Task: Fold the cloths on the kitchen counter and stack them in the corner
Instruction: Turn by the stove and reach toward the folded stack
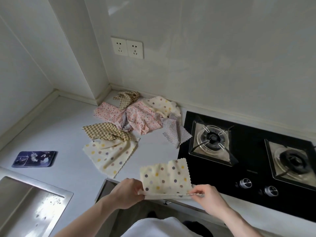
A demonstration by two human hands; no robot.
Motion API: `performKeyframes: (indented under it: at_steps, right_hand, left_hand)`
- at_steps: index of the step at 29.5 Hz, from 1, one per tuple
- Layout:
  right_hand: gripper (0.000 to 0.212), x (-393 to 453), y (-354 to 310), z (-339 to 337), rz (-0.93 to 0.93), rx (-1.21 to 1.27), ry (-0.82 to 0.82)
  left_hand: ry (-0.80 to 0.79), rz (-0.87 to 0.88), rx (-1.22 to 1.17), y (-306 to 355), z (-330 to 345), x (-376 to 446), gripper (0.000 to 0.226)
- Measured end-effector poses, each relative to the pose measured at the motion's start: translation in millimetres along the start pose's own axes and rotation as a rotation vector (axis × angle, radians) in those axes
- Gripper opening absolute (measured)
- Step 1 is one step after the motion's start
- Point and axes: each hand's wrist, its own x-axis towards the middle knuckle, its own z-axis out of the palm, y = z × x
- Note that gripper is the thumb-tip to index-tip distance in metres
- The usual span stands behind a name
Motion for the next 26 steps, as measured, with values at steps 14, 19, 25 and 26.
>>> performKeyframes:
  at_steps: [14,19,25,26]
  right_hand:
    - [0.019,88.5,-16.9,-19.4,0.03,0.039,0.145]
    - [0.017,116.4,-25.9,-19.9,0.085,0.04,0.177]
    - [0.029,134.5,-30.4,-11.5,0.136,0.067,0.271]
    - [0.035,134.3,-30.9,-9.3,0.153,0.08,0.277]
  left_hand:
    - [0.187,-0.271,-0.212,-6.5,-2.8,57.7,0.018]
    - [0.15,-0.383,-0.26,-4.4,-1.4,71.7,0.027]
    - [0.221,-0.471,-0.353,-4.2,10.6,84.1,0.024]
    - [0.256,-0.48,-0.346,-4.4,13.7,83.9,0.032]
